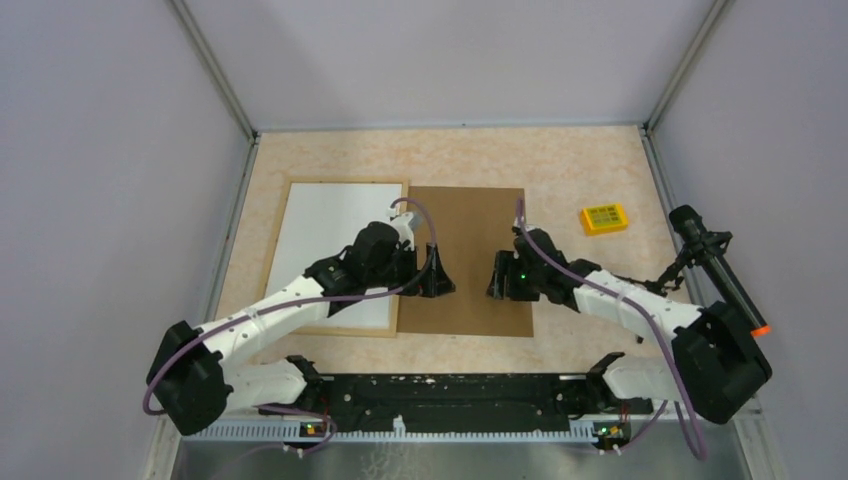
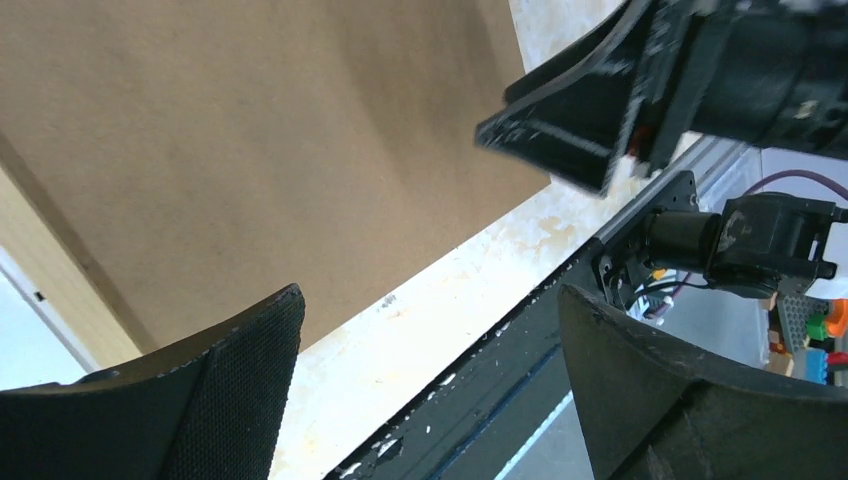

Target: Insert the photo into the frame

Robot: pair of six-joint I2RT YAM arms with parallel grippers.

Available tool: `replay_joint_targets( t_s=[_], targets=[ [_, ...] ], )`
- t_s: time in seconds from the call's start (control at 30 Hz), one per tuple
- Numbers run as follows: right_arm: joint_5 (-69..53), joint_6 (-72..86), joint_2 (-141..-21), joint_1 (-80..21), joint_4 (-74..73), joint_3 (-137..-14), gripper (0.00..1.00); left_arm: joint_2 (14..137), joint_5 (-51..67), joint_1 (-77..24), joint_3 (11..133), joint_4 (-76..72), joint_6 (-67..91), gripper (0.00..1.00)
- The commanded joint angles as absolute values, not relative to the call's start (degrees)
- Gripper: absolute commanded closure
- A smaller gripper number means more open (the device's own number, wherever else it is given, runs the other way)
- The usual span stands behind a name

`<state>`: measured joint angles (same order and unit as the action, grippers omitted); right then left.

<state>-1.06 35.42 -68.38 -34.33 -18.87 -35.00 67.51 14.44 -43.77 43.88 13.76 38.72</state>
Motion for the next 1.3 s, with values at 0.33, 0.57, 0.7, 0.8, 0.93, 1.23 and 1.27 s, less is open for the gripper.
replay_joint_targets(
  t_s=[0.33,0.57,0.7,0.8,0.93,1.23,1.27],
  targets=[
    [4.3,39.26,-80.87,-33.88,-14.2,-30.62,0.44,69.14,13.87,-43.55,42.51,11.23,36.5,0.01],
    [4.57,37.33,-73.12,-27.06,-16.93,-25.31,0.44,75.19,15.0,-43.6,42.52,7.91,36.6,0.01],
    [3.15,36.62,-71.53,-26.92,-18.17,-26.83,0.43,77.34,14.89,-43.69,42.62,6.79,36.86,0.01],
    [0.31,34.86,-69.24,-26.89,-19.32,-29.63,0.41,78.64,13.39,-43.89,42.52,6.79,38.38,0.01],
    [8.21,31.87,-67.87,-26.67,-26.41,-36.03,0.27,79.01,9.21,-44.78,41.42,6.89,44.02,0.01],
    [6.42,26.68,-72.39,-14.79,-28.96,-42.4,0.18,82.98,0.52,-45.13,43.24,10.46,53.21,0.01],
    [6.45,26.11,-73.24,-14.02,-29.33,-43.07,0.18,83.86,0.5,-45.15,43.55,10.58,53.56,0.01]
  ],
)
